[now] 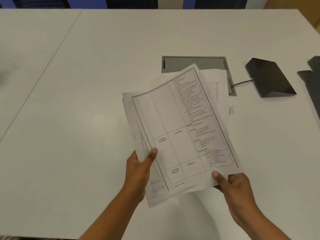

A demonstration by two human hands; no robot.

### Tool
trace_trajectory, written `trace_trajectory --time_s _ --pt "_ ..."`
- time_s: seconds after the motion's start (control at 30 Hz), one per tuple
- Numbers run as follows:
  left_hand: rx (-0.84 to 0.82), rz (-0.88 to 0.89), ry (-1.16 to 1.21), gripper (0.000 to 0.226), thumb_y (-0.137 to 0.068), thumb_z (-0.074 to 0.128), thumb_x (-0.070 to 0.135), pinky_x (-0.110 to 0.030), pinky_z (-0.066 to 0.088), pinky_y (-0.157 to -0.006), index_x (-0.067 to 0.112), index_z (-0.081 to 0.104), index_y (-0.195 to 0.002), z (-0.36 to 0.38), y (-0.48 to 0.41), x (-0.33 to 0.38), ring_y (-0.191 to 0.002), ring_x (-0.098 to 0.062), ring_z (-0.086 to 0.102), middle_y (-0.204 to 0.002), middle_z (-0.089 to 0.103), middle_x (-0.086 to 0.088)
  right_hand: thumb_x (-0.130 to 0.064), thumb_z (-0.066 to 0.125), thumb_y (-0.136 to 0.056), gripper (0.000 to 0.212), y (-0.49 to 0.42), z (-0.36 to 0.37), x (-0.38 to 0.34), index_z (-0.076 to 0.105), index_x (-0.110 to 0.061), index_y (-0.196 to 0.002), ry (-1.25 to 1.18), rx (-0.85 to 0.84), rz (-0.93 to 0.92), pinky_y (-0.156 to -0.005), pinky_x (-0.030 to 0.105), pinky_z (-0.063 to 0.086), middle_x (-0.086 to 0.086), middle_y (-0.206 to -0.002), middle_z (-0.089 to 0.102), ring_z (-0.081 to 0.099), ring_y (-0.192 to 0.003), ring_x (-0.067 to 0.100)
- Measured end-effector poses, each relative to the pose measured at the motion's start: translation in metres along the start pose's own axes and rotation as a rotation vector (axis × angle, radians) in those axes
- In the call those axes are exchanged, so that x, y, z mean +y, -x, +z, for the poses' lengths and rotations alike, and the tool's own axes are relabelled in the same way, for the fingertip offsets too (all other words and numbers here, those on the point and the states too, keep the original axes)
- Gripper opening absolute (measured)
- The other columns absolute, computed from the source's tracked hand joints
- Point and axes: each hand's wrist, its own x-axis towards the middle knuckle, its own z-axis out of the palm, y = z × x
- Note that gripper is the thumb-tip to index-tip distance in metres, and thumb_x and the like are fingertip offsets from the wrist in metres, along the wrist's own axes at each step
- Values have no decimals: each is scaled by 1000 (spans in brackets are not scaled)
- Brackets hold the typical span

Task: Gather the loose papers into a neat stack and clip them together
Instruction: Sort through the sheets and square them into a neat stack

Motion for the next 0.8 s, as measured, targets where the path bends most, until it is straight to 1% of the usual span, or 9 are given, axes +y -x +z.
trace_trajectory --time_s 0.1,0.2,0.3,0.37,0.4,0.47,0.53,0.7,0.8 --pt "16 6 -24 27 -87 72 22 -45 61 -83 21 68 -113 -1 1 3 -93 -21 76 -101 79 2 -9 80 -73 47 -5 -11 -4 66 -22 -117 125 -122 -36 -91 34 56 -2 -111 76 70 -106 18" --pt "-16 13 -39 31 -86 71 23 -48 60 -86 21 67 -117 -4 2 4 -94 -22 76 -104 79 1 -35 92 -58 84 -17 -24 -19 55 -18 -131 2 -209 41 -95 47 54 6 -120 72 68 -111 25" --pt "-70 23 -69 36 -81 72 27 -50 60 -84 21 67 -116 -9 3 5 -94 -25 76 -104 79 -1 -63 88 -44 105 -34 -30 -42 54 -21 -134 -20 -204 25 -82 34 57 3 -114 72 69 -98 17" --pt "-113 25 -76 38 -78 71 27 -49 61 -81 20 66 -115 -10 6 5 -92 -26 76 -103 79 -2 -67 83 -50 99 -41 -26 -61 55 -22 -133 1 -273 3 -70 24 56 -3 -107 74 71 -85 10" --pt "-136 25 -72 38 -78 71 26 -49 61 -81 20 66 -116 -10 7 5 -92 -26 76 -103 79 -3 -65 80 -59 88 -43 -22 -69 56 -22 -132 30 -318 -2 -69 22 55 -4 -109 74 72 -87 10" --pt "-169 13 -49 39 -80 69 25 -51 60 -83 18 65 -118 -9 9 6 -95 -29 75 -106 78 -6 -44 70 -79 55 -49 -12 -76 59 -20 -128 42 -365 1 -74 25 58 -1 -116 73 73 -99 16" --pt "-177 5 -26 41 -82 68 26 -52 59 -86 17 64 -122 -7 10 6 -100 -30 74 -110 77 -8 -23 64 -83 38 -52 -2 -77 62 -18 -121 -3 -348 47 -74 31 60 6 -116 74 73 -100 23" --pt "-111 59 -59 26 -90 64 31 -36 63 -75 32 62 -115 2 6 5 -93 -15 75 -105 78 7 -12 64 -86 41 -57 5 -63 58 -17 -126 -67 -351 110 -79 39 60 8 -118 73 71 -105 28" --pt "-78 68 -64 35 -89 63 37 -45 58 -91 36 58 -124 7 6 11 -107 -18 70 -119 72 9 -19 56 -95 33 -59 6 -58 58 -21 -128 -116 -292 97 -83 37 59 4 -121 72 70 -108 23"
